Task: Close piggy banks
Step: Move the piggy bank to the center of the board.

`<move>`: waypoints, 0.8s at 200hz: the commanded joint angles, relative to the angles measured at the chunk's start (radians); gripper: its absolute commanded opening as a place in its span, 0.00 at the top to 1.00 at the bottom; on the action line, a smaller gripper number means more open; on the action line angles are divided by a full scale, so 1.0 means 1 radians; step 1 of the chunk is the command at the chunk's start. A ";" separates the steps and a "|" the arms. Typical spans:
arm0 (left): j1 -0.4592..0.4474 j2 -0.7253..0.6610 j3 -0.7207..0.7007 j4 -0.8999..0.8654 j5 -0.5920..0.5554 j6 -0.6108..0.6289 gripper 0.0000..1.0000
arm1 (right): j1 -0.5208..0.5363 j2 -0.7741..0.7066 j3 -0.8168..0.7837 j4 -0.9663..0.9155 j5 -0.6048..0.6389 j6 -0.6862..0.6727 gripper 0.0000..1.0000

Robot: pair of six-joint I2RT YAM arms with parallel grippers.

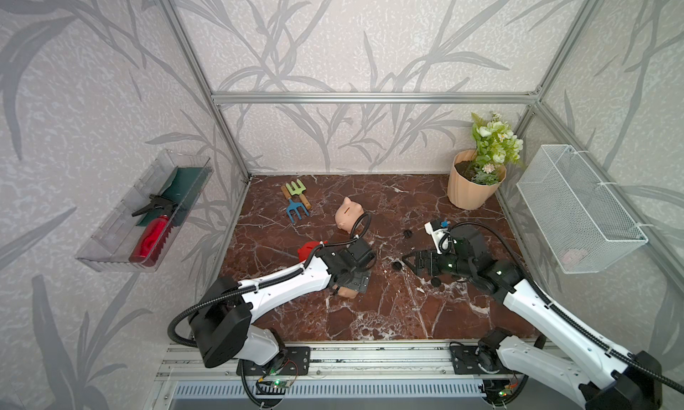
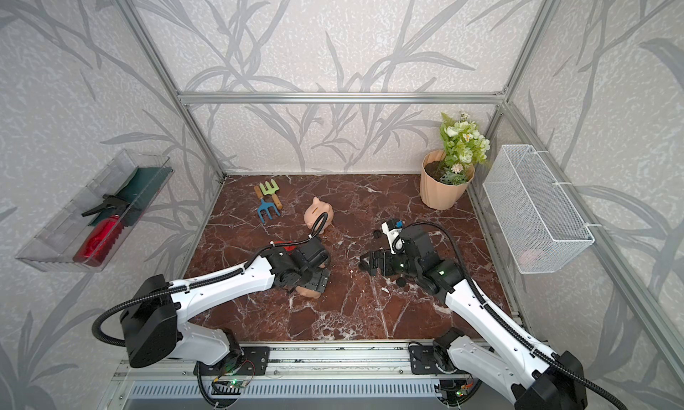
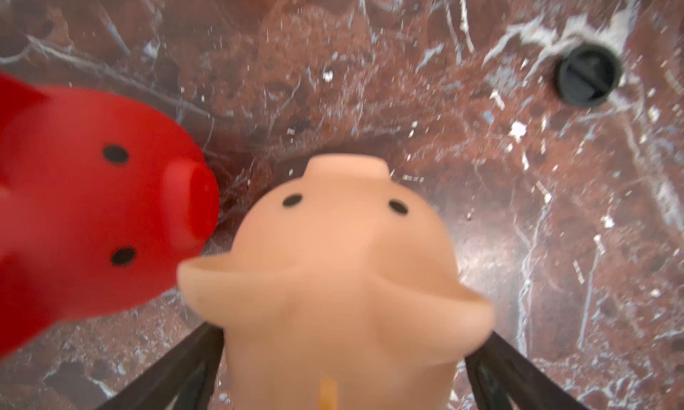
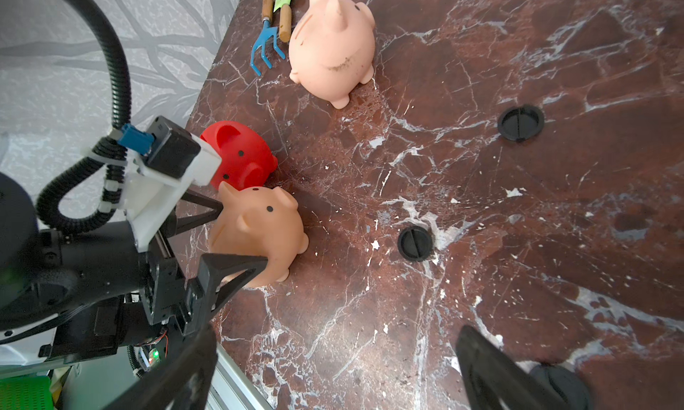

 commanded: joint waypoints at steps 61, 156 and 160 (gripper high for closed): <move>0.023 0.094 0.137 -0.040 -0.029 0.024 0.01 | 0.005 -0.032 -0.009 -0.028 0.022 0.006 0.01; 0.058 0.063 0.113 -0.030 0.094 0.254 0.01 | 0.006 -0.033 -0.011 -0.035 0.020 0.017 0.01; 0.059 0.064 0.119 -0.042 0.088 0.266 0.01 | 0.006 -0.032 -0.011 -0.034 0.019 0.019 0.01</move>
